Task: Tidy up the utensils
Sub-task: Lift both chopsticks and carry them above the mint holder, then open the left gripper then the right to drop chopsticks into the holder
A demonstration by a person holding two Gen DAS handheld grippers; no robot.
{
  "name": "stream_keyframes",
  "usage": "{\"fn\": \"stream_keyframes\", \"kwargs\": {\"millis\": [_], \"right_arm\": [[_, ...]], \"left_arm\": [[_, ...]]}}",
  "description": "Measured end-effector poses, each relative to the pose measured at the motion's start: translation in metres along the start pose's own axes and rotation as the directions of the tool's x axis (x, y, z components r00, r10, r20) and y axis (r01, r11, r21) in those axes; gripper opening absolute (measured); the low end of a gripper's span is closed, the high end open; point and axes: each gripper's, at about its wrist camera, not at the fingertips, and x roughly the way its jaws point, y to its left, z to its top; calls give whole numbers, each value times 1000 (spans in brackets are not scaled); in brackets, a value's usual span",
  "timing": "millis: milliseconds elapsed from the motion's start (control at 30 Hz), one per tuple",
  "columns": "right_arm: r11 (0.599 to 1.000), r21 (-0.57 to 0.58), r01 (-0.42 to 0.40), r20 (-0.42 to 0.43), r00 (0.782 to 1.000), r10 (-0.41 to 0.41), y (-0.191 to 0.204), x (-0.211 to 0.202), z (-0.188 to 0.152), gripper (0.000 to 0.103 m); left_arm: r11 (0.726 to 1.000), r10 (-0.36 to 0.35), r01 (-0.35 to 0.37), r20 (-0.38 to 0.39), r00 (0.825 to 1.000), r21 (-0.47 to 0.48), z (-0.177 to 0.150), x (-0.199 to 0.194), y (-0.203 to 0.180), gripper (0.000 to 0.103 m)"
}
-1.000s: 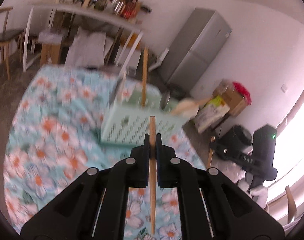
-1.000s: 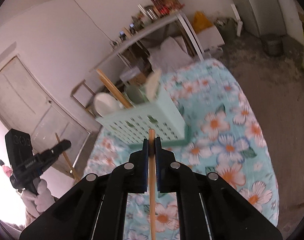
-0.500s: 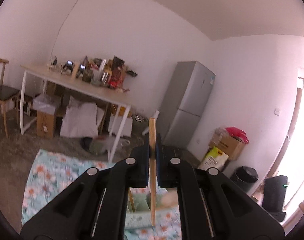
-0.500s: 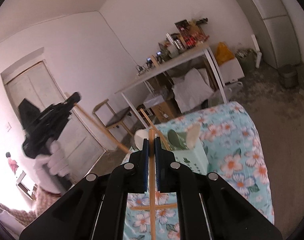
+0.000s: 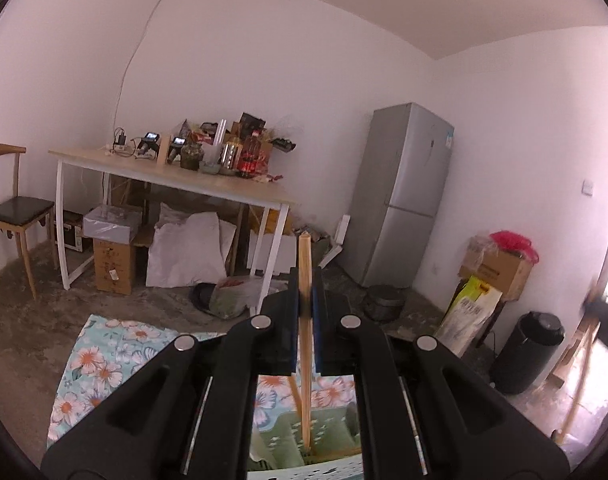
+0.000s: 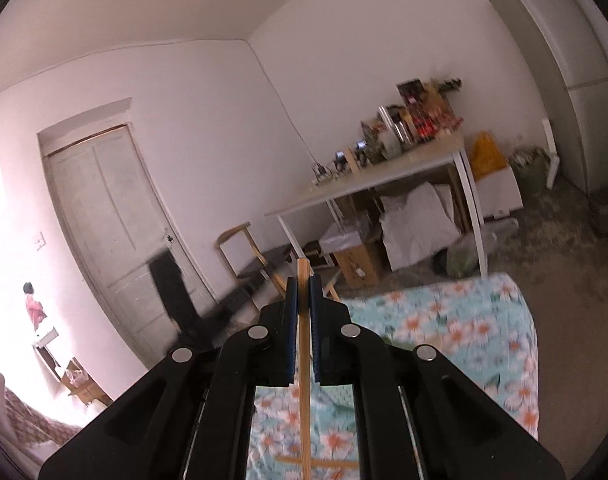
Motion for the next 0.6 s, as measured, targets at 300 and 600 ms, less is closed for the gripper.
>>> {"fn": "stream_keyframes", "kwargs": {"millis": [300,600], "right_arm": [[997,-67,25,65,998,-21,15,6,28,6],[994,-88,57,178,983,-40,18,37,60,6]], "left_arm": [[998,-33,29,-64,997,-58,-22,10,23,19],[995,-13,13,-3,1000,-99,-18,-42,40,51]]}}
